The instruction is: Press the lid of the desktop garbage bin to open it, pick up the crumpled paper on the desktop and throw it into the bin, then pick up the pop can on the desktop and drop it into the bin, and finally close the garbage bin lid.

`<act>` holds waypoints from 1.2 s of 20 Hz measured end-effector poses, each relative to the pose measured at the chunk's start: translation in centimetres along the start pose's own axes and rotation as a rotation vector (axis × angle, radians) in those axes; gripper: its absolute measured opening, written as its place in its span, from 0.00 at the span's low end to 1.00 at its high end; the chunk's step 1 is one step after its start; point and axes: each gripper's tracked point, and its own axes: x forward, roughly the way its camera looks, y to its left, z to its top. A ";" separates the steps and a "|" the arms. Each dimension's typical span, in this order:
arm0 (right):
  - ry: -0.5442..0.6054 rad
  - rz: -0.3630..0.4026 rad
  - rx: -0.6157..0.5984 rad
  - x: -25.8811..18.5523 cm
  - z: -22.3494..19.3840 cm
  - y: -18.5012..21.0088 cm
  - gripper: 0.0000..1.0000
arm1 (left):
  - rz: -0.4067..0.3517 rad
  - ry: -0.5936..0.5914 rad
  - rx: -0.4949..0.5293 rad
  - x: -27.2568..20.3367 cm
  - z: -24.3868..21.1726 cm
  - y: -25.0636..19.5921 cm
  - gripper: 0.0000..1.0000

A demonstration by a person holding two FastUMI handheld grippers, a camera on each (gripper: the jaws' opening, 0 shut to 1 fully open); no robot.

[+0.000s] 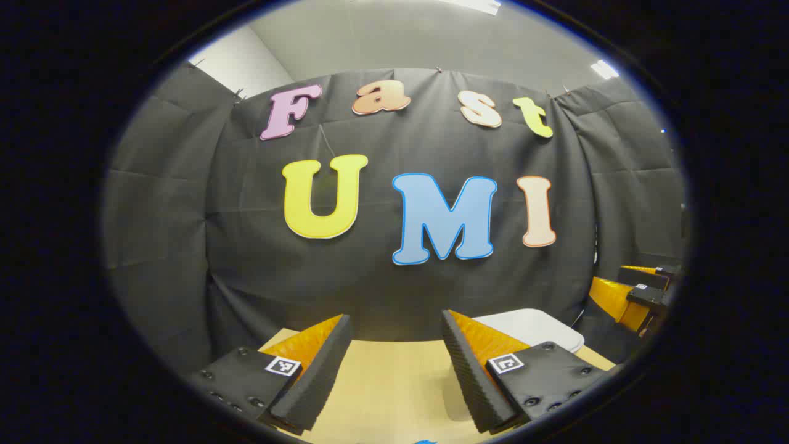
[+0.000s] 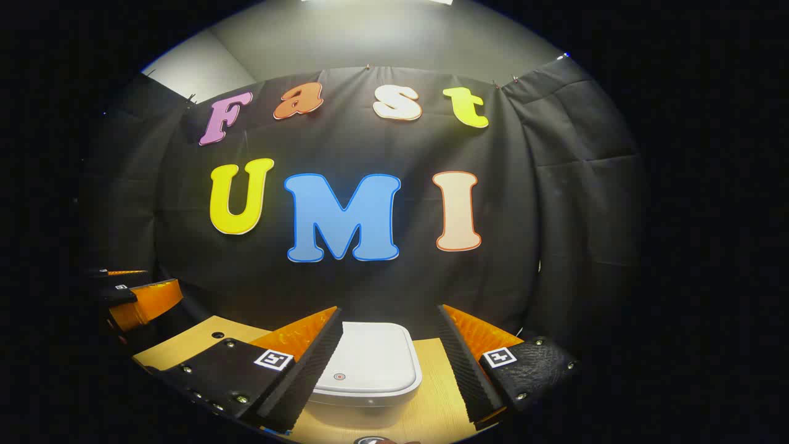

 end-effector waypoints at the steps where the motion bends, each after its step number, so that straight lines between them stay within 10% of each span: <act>1: -0.001 -0.001 0.000 0.0 0.1 0.0 0.96 | -0.002 0.001 0.000 -0.1 0.0 0.1 0.95; 24: -0.004 -0.005 0.005 0.1 0.2 -0.8 0.96 | -0.026 -0.005 0.023 -0.4 -0.1 -1.5 0.95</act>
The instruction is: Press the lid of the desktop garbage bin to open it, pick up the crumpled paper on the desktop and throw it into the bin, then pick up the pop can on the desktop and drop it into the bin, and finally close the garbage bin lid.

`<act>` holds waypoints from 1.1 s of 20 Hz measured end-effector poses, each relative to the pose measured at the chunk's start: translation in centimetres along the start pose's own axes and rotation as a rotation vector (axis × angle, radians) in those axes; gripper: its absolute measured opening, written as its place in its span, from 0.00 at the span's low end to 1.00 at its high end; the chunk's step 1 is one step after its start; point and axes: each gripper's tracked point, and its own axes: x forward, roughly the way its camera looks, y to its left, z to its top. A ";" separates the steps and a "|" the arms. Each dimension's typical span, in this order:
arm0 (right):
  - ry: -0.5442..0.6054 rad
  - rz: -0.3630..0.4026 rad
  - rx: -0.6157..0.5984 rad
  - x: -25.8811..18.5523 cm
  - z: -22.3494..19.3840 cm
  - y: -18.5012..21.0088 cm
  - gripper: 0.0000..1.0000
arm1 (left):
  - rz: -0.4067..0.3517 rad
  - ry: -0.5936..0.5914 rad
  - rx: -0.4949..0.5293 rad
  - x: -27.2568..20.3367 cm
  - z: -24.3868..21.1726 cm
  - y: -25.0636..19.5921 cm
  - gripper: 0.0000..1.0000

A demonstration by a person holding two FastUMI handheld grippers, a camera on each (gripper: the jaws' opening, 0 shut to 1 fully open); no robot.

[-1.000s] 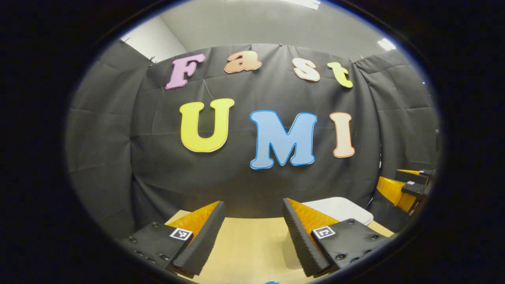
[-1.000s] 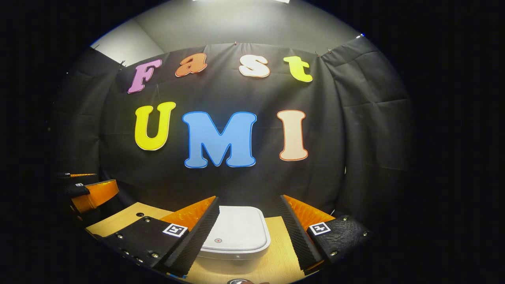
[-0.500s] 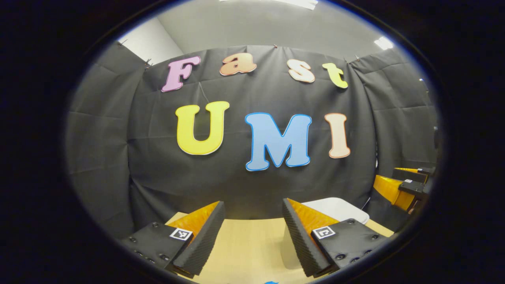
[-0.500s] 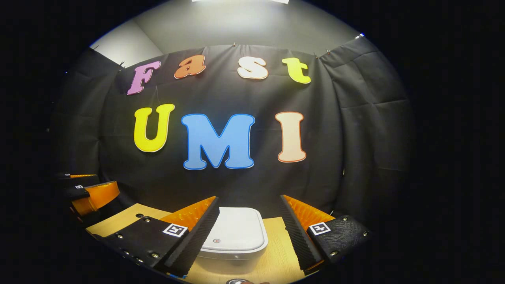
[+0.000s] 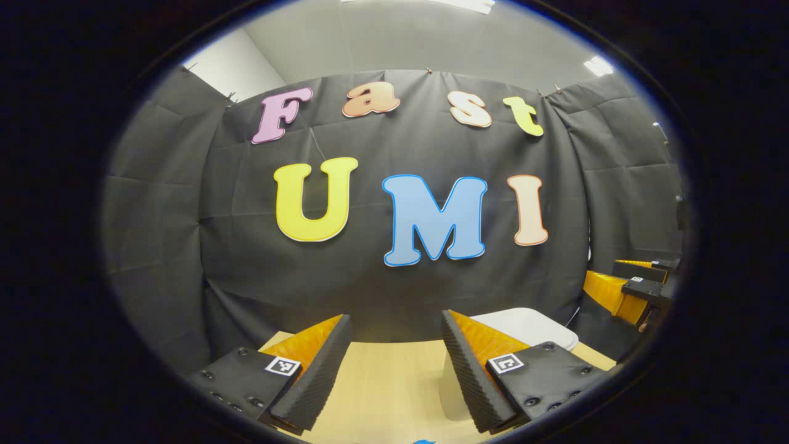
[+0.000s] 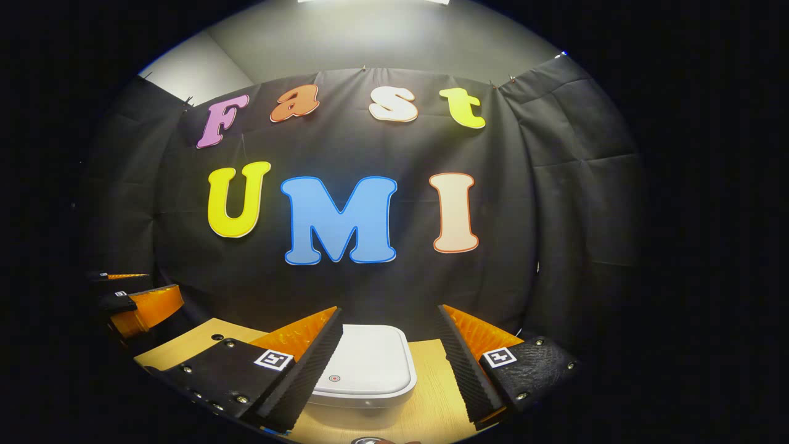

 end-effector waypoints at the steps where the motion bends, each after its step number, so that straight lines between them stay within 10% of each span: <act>1: 0.000 0.002 -0.001 0.0 0.0 0.1 0.96 | 0.001 0.001 -0.001 0.0 0.0 0.0 0.95; 22: 0.023 0.028 0.007 0.2 -0.6 0.9 0.96 | -0.018 0.009 0.015 0.0 -0.8 -1.4 0.94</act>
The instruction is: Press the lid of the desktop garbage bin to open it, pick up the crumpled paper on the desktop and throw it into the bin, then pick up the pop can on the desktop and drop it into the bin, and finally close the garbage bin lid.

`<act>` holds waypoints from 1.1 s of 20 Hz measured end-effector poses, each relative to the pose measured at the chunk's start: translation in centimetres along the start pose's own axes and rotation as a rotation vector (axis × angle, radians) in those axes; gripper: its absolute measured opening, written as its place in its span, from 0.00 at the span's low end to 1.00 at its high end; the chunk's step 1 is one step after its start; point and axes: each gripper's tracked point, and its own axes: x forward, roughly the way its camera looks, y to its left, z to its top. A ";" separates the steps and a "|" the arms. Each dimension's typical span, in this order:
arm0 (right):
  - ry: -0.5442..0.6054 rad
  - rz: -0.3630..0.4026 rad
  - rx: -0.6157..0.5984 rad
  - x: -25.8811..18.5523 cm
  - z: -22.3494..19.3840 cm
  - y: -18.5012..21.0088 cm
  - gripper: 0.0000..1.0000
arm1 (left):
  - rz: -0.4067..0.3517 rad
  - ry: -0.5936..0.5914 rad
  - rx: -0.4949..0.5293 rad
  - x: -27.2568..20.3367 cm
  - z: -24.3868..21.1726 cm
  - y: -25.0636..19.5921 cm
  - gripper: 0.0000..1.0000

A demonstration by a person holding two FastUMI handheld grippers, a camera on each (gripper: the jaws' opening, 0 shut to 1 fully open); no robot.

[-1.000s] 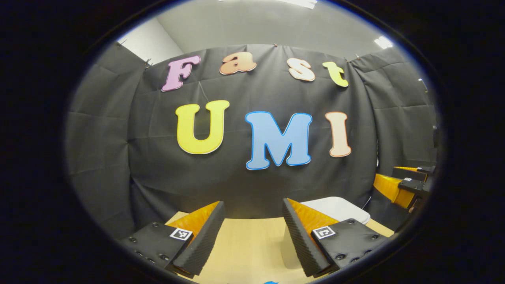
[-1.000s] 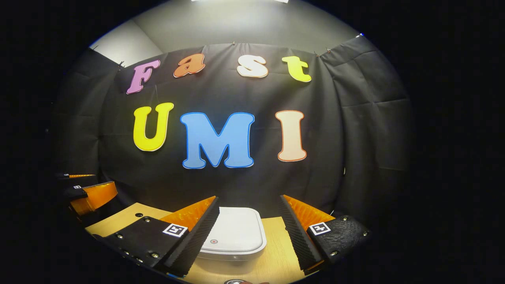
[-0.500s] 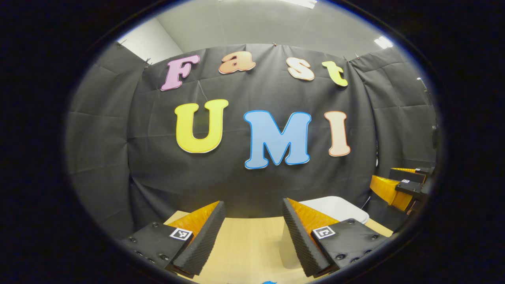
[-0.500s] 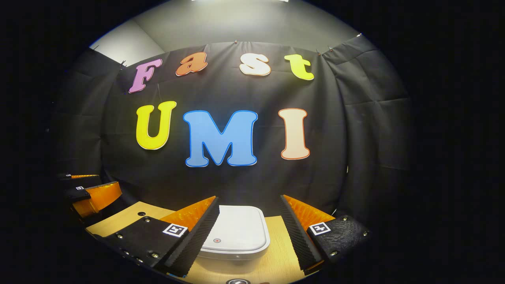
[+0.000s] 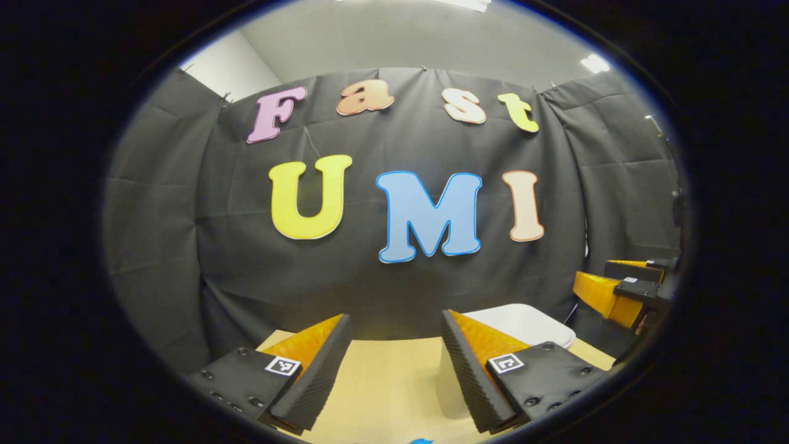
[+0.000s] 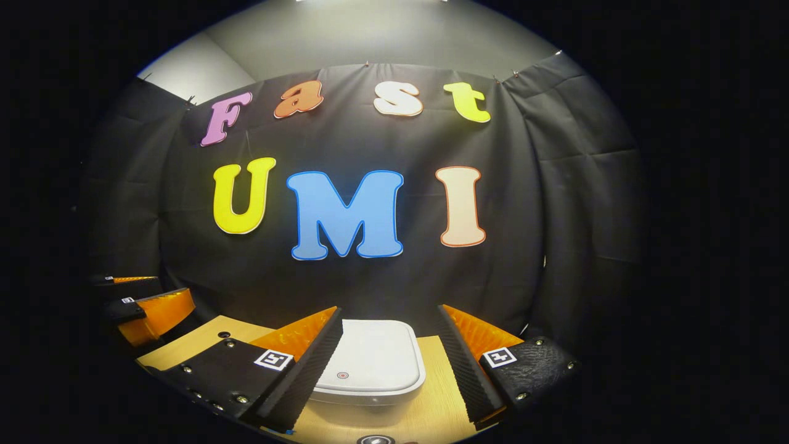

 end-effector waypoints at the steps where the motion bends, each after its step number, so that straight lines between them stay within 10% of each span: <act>1: -0.001 0.001 -0.004 0.0 -0.1 0.0 0.96 | -0.001 0.000 0.000 0.1 0.0 0.1 0.95; 7: 0.040 0.012 -0.009 0.5 -1.2 0.7 0.92 | -0.004 0.003 0.000 0.3 -0.2 0.0 0.95; 9: 0.081 0.026 0.004 0.8 -2.3 1.0 0.65 | -0.006 0.003 0.001 0.3 -0.2 0.1 0.95; 10: 0.094 0.014 0.012 0.8 -2.6 0.9 0.31 | -0.006 0.004 0.002 0.4 -0.2 0.1 0.94; 14: 0.122 0.004 0.015 1.2 -3.8 0.9 0.02 | -0.005 0.009 -0.002 0.3 -0.4 0.2 0.95; 22: 0.220 0.061 0.013 2.6 -7.8 2.1 0.02 | 0.005 0.019 -0.009 0.3 -0.7 0.8 0.95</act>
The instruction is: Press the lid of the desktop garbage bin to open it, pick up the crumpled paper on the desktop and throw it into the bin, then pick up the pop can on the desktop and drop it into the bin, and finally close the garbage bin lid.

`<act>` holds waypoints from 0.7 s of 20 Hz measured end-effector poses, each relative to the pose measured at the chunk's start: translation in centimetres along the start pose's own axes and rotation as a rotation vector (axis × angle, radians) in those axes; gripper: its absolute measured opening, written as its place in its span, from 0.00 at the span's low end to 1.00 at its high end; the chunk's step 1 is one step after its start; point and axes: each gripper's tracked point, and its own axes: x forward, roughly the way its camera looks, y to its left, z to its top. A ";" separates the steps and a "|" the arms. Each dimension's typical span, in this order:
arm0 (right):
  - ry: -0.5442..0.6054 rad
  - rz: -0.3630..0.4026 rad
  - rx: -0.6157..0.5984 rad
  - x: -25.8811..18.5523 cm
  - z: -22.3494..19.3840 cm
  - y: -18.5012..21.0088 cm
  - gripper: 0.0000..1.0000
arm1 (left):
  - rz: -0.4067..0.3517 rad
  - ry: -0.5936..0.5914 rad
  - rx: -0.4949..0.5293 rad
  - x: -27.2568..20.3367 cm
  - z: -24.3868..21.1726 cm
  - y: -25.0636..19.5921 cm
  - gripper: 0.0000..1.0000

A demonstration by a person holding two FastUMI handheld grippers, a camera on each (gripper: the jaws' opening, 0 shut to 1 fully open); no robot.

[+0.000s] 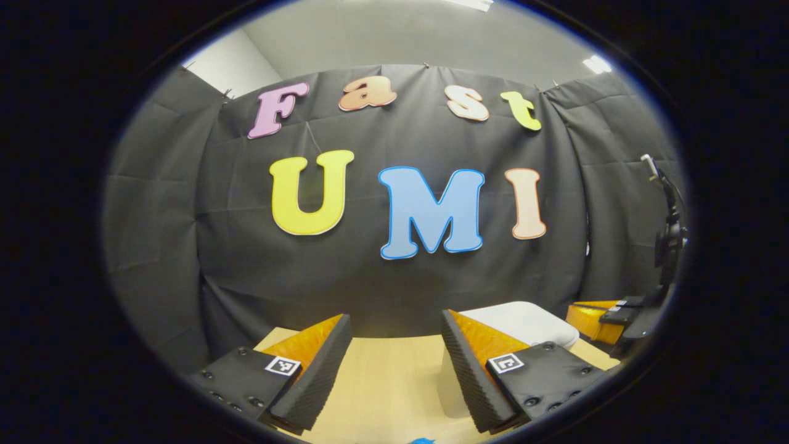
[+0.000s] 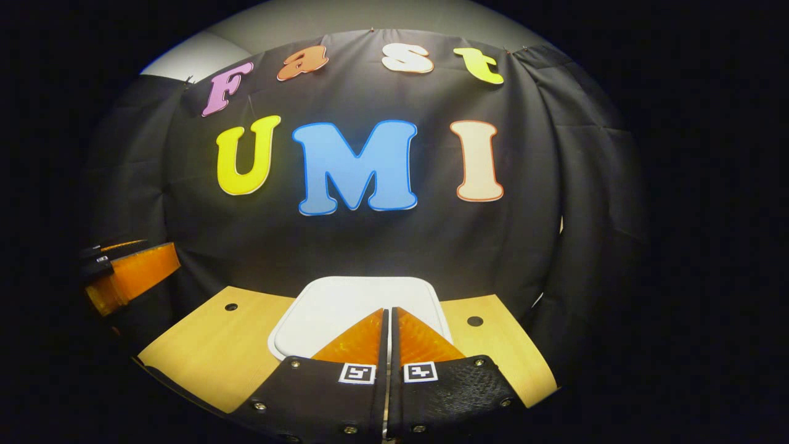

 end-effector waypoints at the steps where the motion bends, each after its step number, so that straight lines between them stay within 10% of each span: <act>1: 0.017 0.002 0.004 0.3 -0.6 0.0 0.02 | 0.001 0.000 0.000 -0.1 -0.1 0.1 0.94; 14: 0.091 0.002 -0.005 1.4 -4.0 -0.3 0.03 | 0.012 0.021 -0.009 -0.3 -0.8 0.5 0.95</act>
